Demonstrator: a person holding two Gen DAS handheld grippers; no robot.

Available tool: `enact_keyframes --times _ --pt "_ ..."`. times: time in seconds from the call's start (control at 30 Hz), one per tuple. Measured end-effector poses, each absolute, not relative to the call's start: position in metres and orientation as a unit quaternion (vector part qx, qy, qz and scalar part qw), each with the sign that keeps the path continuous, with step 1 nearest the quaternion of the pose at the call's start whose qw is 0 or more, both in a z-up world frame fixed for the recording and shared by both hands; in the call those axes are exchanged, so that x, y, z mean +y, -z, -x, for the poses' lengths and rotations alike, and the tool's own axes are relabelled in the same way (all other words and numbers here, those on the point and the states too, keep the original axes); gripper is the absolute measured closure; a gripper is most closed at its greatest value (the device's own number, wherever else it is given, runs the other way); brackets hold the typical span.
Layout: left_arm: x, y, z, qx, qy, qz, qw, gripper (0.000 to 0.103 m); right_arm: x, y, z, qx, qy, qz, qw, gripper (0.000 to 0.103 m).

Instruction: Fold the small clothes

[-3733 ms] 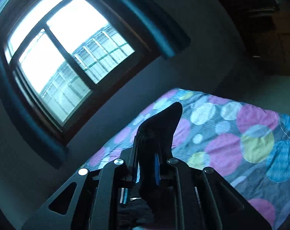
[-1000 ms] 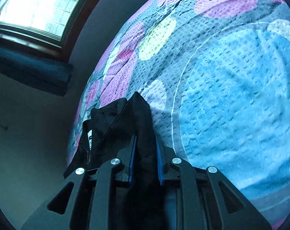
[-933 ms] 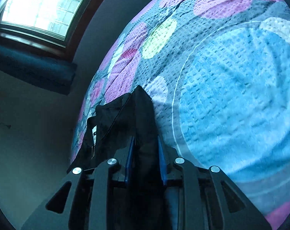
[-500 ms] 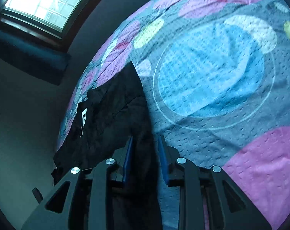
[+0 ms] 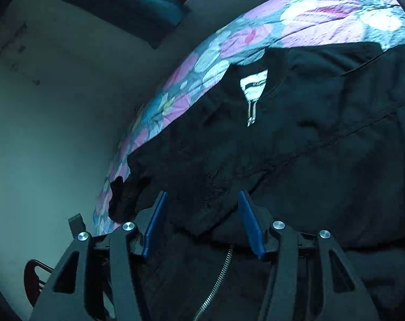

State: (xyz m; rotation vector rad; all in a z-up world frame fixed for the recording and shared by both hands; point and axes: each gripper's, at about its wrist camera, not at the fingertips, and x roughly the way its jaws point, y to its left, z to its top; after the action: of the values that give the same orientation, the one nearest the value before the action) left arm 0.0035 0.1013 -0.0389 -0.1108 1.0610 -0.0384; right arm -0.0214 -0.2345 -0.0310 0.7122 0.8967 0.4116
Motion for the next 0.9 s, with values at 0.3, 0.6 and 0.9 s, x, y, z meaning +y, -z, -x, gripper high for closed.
enact_keyframes --times 0.3,0.6,0.9 --pt "0.112 0.013 -0.003 0.455 -0.003 -0.024 0.890 0.002 -0.216 0.070 0.013 0.440 -0.210 -0.330 0.809 0.049" --pt "0.210 -0.002 -0.065 0.431 -0.117 -0.104 0.889 0.002 -0.215 0.074 0.011 0.430 -0.216 -0.334 0.811 0.048" --pt "0.250 0.020 -0.104 0.452 -0.106 -0.135 0.876 0.018 -0.219 0.075 0.013 0.426 -0.219 -0.330 0.813 0.048"
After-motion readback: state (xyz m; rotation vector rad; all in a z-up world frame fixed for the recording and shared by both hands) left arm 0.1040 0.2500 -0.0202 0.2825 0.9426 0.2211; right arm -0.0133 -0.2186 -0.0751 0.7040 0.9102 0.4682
